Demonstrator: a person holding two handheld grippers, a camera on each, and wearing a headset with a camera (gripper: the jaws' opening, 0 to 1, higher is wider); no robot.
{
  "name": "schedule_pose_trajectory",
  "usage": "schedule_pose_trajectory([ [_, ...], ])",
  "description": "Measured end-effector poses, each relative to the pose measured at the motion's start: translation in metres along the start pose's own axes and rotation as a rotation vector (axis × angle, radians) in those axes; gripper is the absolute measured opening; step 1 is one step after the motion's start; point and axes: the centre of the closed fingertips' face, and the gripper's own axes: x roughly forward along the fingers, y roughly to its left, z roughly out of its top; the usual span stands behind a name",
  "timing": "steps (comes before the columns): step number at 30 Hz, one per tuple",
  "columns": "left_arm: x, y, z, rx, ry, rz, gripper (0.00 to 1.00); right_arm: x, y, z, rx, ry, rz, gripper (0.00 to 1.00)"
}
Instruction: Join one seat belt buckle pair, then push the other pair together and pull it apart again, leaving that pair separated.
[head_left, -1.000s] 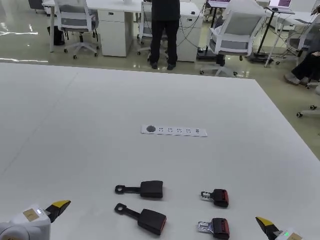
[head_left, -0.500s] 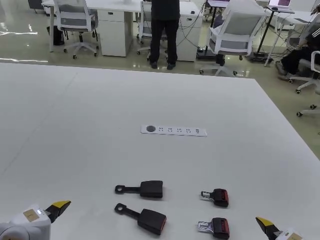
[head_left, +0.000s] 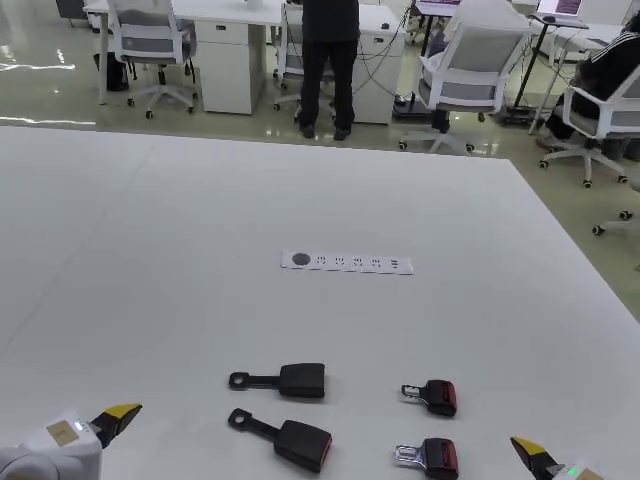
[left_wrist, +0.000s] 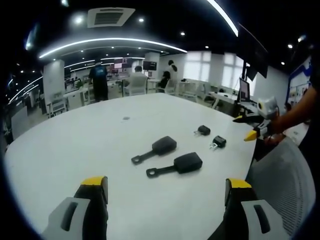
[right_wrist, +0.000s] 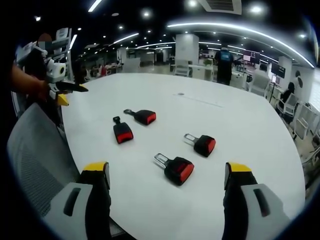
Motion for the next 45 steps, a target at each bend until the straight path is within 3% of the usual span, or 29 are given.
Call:
schedule_pose_trajectory([
  [5, -0.001, -0.002, 0.004, -0.002, -0.003, 0.002, 1.0, 0.001, -0.001, 0.0, -0.006, 0.003, 0.006, 0.96],
  [9, 0.0, 0.002, -0.001, -0.001, 0.001, 0.002, 1.0, 0.001, -0.002, -0.001, -0.008, 0.006, 0.007, 0.96],
  [13, 0.0, -0.003, 0.002, -0.003, 0.003, 0.0, 1.0, 0.001, -0.002, -0.001, -0.005, 0.009, 0.007, 0.96],
  [15, 0.002, 0.004, -0.004, -0.004, 0.005, -0.002, 1.0, 0.001, -0.002, -0.002, -0.004, 0.011, 0.01, 0.95],
  [17, 0.003, 0.0, -0.002, -0.006, 0.006, -0.003, 1.0, 0.002, -0.002, -0.002, -0.004, 0.013, 0.012, 0.95],
  [22, 0.007, 0.005, -0.008, -0.005, 0.011, -0.008, 0.99, 0.002, -0.002, -0.003, -0.003, 0.014, 0.018, 0.95],
  [27, 0.009, -0.004, -0.001, -0.007, 0.014, -0.015, 0.99, 0.005, -0.003, -0.005, -0.01, 0.023, 0.024, 0.94],
  [29, 0.011, 0.001, -0.006, -0.002, 0.013, -0.023, 0.99, 0.006, -0.004, -0.006, -0.009, 0.025, 0.027, 0.94],
  [45, 0.022, -0.004, -0.001, 0.011, 0.034, -0.044, 0.99, 0.02, -0.004, -0.007, -0.011, 0.038, 0.059, 0.93],
])
